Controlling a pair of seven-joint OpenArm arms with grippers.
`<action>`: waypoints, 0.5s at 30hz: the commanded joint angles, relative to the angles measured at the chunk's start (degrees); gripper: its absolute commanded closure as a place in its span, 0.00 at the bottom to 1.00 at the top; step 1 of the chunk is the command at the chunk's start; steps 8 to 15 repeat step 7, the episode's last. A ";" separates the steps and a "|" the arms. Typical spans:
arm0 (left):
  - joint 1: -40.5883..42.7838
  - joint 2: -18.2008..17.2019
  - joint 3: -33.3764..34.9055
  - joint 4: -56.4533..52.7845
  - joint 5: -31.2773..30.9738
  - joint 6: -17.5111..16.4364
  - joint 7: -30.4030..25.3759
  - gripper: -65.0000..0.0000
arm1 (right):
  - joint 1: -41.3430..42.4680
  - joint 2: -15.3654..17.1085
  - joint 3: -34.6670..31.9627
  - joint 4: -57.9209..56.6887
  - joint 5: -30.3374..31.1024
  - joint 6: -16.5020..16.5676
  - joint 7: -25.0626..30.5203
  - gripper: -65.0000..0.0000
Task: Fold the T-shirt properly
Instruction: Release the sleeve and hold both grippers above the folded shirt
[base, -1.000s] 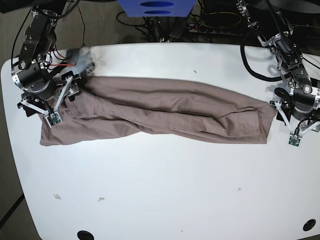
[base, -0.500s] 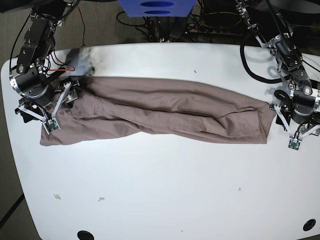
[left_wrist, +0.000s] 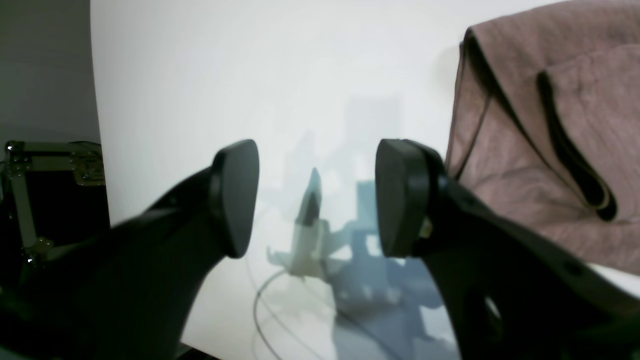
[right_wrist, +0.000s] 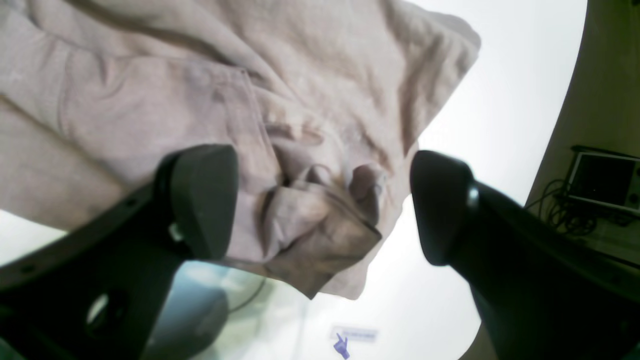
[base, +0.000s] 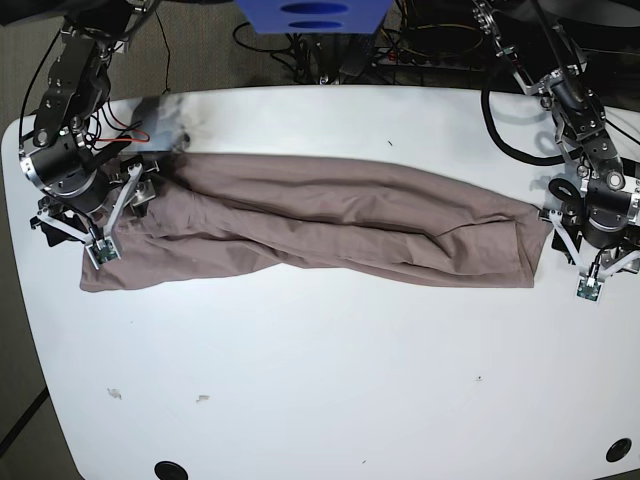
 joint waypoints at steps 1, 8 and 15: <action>-0.68 -0.84 -0.10 1.01 0.21 0.22 -1.00 0.45 | 0.41 0.74 0.22 1.11 0.07 -0.07 0.76 0.22; -0.68 -0.84 -0.10 1.01 0.21 0.22 -1.00 0.45 | 0.41 0.74 0.22 2.61 0.07 -0.07 0.76 0.22; -0.68 -0.84 -0.10 1.01 0.21 0.22 -1.00 0.45 | 0.41 0.74 0.22 2.61 0.07 -0.07 0.76 0.22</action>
